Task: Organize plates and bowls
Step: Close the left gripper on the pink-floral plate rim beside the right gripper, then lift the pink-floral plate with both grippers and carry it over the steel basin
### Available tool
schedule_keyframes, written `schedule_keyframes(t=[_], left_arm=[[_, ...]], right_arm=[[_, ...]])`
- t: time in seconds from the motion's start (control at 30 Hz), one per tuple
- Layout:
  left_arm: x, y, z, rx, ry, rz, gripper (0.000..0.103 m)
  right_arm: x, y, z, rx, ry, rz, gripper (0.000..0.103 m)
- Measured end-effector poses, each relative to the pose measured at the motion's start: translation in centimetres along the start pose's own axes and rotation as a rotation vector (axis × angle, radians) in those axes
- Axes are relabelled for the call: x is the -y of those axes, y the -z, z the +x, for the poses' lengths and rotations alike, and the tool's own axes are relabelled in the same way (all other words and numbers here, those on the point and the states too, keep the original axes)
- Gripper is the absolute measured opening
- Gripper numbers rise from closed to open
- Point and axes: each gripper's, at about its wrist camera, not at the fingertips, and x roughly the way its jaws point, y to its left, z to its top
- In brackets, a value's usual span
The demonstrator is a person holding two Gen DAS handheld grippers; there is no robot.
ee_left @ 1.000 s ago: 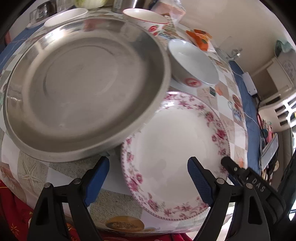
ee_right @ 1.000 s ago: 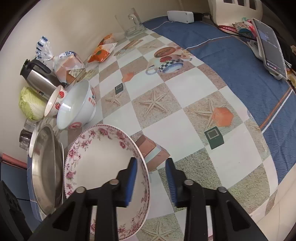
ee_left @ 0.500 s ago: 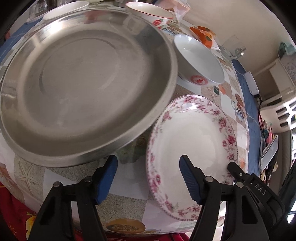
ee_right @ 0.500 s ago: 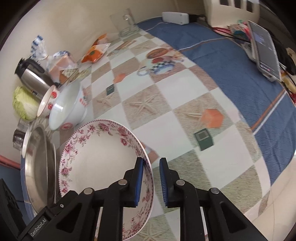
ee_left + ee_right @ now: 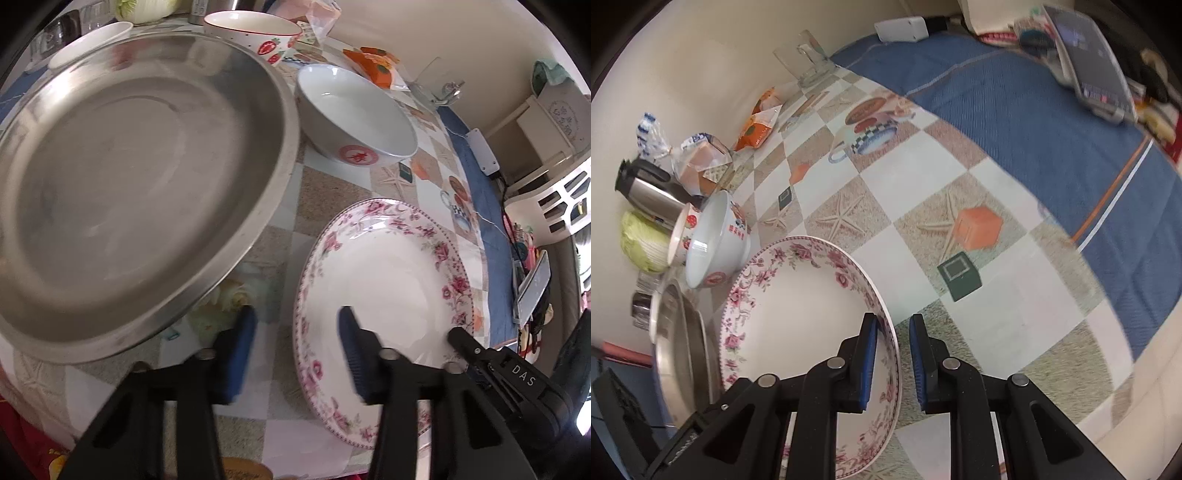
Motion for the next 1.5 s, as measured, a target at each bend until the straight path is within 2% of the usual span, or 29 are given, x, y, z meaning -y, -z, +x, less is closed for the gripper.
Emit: schedule_keyframes(t=[0.1,0.33,0.47,0.67,0.93,1.17,1.3,1.5], left_arm=[[-0.2,-0.2,0.5,-0.005,0.053,-0.019,0.022],[-1.1,-0.5,0.9,0.004,0.141,-0.087,0.019],[-0.9,-0.7,1.1,0.007,0.122,-0.077,0.013],[-0.1,-0.9,1.0,0.032,0.106,-0.028,0.013],[0.7,-1.3,0.4,0.058,0.118,0.003,0.013],[1.3,-1.4,0.3,0.05,0.127,0.038,0.013],[1.9,-1.3,-0.5,0.079,0.114,0.083,0.013],[2.0,-1.9,-2.5,0.137,0.125,0.098,0.013]], right_arm=[[0.3,-0.1,0.2,-0.003,-0.027,0.016,0.02],[-0.4,-0.2,0.5,0.008,-0.011,-0.029,0.019],[-0.7,-0.3,0.5,0.017,0.007,-0.056,0.017],[-1.4,-0.2,-0.5,0.06,0.053,-0.125,0.013],[-2.0,-0.2,-2.2,0.124,0.052,-0.166,0.013],[-2.1,-0.2,-3.1,0.149,0.046,-0.177,0.013],[-2.3,-0.1,-3.8,0.177,0.053,-0.19,0.013],[-3.0,0.1,-5.0,0.223,0.037,-0.212,0.013]])
